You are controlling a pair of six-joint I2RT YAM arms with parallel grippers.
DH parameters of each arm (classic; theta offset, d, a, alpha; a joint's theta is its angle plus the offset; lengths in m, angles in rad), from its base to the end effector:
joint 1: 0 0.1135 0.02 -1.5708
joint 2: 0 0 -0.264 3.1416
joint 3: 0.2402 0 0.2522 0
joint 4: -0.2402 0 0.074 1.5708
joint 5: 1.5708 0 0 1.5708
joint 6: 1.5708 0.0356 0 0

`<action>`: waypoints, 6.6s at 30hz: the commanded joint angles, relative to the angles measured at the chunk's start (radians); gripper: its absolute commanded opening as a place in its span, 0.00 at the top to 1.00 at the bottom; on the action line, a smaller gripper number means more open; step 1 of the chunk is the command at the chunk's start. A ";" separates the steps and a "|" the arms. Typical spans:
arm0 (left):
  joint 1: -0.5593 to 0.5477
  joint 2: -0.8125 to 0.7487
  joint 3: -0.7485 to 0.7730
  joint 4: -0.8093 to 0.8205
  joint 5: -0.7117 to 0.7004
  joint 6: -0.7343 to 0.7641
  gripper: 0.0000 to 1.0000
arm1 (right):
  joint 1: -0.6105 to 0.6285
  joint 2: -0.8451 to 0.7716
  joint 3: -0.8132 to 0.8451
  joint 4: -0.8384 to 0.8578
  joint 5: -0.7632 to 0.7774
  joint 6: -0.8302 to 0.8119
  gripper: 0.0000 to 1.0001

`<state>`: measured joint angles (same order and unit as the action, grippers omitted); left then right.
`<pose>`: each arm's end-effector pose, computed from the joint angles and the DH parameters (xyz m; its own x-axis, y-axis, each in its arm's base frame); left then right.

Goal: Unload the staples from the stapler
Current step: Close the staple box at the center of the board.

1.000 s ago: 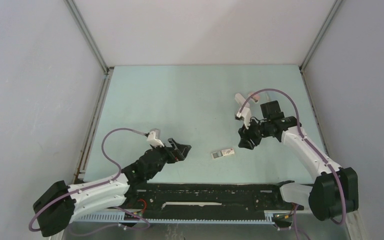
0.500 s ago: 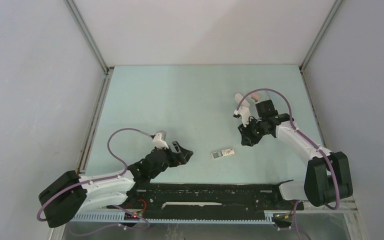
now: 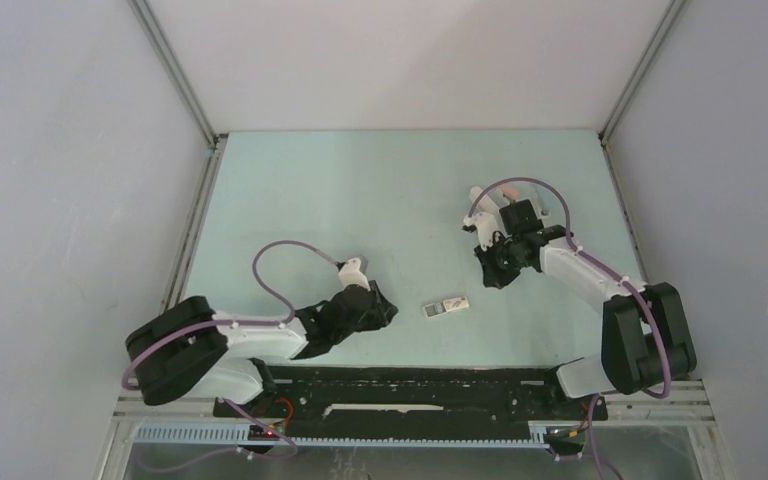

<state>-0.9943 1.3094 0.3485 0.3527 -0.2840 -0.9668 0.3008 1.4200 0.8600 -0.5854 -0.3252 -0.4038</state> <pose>0.1338 -0.1874 0.1403 -0.7361 -0.3173 -0.5979 0.1295 0.8009 -0.5845 0.2490 0.0891 0.1971 -0.6402 -0.5884 -0.4938 -0.7158 0.6903 0.1055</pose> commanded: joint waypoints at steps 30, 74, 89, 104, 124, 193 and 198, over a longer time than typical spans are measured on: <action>-0.081 0.321 0.346 -0.141 0.055 0.003 0.85 | 0.176 0.172 0.062 -0.019 0.020 0.059 1.00; -0.081 0.248 0.314 -0.190 -0.002 0.023 0.82 | 0.148 0.185 0.076 -0.055 0.065 0.019 0.96; -0.081 0.289 0.312 -0.164 0.017 -0.039 0.89 | 0.148 0.201 0.080 -0.066 -0.006 0.074 0.98; -0.081 0.346 0.341 -0.170 0.028 -0.050 0.93 | 0.193 0.241 0.089 -0.039 0.026 0.109 0.99; -0.081 0.390 0.378 -0.160 0.056 -0.038 0.93 | 0.233 0.262 0.099 -0.036 0.009 0.117 0.99; -0.027 0.372 0.221 0.151 0.141 -0.127 0.77 | 0.266 0.288 0.099 -0.044 0.059 0.092 0.99; -0.027 0.375 0.224 0.149 0.144 -0.125 0.77 | 0.278 0.289 0.099 -0.043 0.055 0.093 0.99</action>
<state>-1.0271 1.6650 0.5339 0.5331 -0.1444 -1.0988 0.5476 1.6749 0.9607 -0.6540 -0.2573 -0.3080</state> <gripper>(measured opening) 0.228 0.011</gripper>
